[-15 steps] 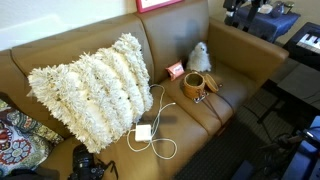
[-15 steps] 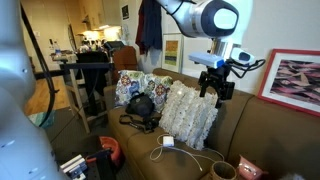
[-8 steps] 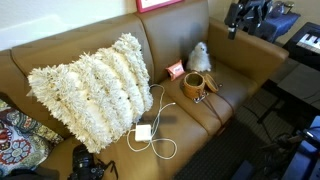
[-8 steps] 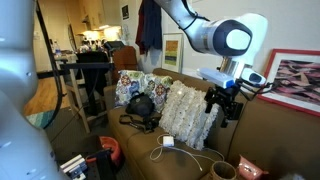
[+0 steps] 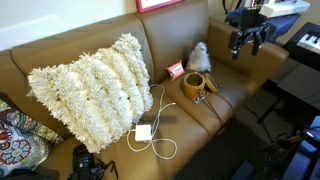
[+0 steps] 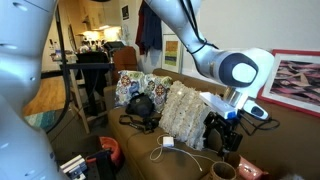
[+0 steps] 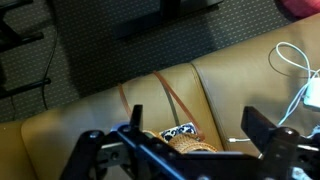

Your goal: Pick up the brown object from the couch and slightly move it to the right.

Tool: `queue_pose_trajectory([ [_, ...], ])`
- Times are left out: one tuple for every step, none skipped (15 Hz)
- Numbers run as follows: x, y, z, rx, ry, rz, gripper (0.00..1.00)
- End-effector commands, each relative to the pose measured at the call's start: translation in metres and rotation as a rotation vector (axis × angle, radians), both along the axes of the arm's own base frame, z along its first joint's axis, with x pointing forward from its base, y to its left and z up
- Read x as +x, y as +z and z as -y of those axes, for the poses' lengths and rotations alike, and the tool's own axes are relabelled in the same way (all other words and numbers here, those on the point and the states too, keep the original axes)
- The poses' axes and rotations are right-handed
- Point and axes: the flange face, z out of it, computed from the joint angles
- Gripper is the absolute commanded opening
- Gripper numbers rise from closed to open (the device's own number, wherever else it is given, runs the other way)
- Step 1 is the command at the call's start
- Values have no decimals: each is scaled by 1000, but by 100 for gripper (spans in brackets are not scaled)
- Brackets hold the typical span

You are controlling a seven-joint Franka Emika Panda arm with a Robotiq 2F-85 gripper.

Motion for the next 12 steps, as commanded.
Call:
queue_pose_trajectory([
  [6, -27, 11, 10, 7, -35, 100],
  [9, -31, 11, 12, 6, -32, 100],
  [17, -29, 12, 16, 6, -19, 100],
  [25, -26, 12, 19, 4, -8, 100],
  [37, -21, 11, 21, 4, 11, 100],
  [47, -16, 9, 18, 8, 29, 100],
  [60, -7, 6, 16, 17, 57, 100],
  [71, 1, 3, 12, 25, 78, 100],
  [82, 9, -1, 12, 32, 102, 100],
  [90, 15, -3, 12, 39, 122, 100],
  [98, 18, -5, 12, 47, 136, 100],
  [103, 19, -6, 12, 51, 146, 100],
])
